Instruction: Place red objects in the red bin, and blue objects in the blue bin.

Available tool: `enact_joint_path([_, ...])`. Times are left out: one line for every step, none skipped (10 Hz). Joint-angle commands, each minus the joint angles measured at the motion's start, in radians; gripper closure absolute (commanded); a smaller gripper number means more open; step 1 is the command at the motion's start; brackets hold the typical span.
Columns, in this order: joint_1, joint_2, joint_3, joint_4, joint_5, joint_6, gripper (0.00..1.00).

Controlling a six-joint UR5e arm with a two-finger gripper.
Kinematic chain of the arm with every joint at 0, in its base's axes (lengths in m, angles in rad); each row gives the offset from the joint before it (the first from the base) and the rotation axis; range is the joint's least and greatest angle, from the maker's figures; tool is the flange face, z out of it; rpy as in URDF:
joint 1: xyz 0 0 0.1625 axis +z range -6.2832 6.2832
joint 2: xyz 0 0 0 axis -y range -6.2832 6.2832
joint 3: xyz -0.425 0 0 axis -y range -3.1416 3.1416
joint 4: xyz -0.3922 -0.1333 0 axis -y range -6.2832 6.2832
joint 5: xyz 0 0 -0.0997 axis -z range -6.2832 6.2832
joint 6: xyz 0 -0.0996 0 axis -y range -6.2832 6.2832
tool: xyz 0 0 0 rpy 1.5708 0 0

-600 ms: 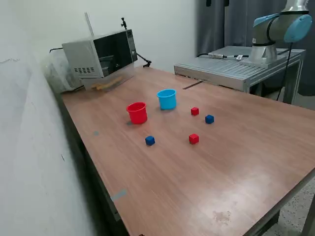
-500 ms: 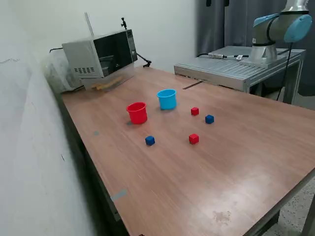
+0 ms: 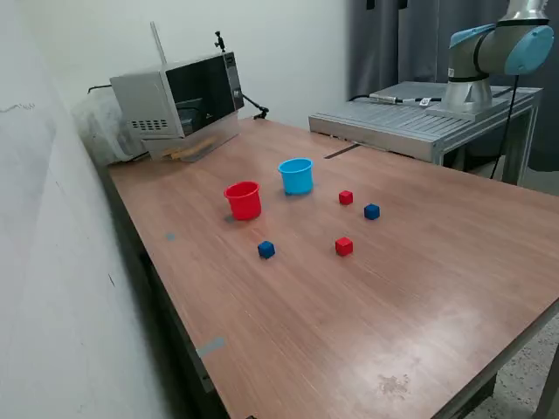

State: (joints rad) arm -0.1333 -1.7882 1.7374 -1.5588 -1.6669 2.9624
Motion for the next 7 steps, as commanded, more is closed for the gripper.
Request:
enact_joint_path([0.003, 0.000, -0.006, -0.004, 0.063, 0.004, 0.00])
enact_joint_path([0.012, -0.002, -0.007, -0.009, 0.073, 0.006, 0.00])
enact_joint_path([0.017, 0.001, -0.006, -0.056, 0.102, 0.021, 0.00])
enact_joint_path([0.017, 0.001, -0.004, -0.122, 0.152, 0.058, 0.00])
enact_joint_path([0.017, 0.003, -0.007, -0.136, 0.159, 0.064, 0.00])
enact_joint_path([0.015, 0.010, -0.022, -0.138, 0.162, 0.066, 0.00])
enact_joint_path([0.015, 0.032, -0.036, -0.147, 0.170, 0.067, 0.00])
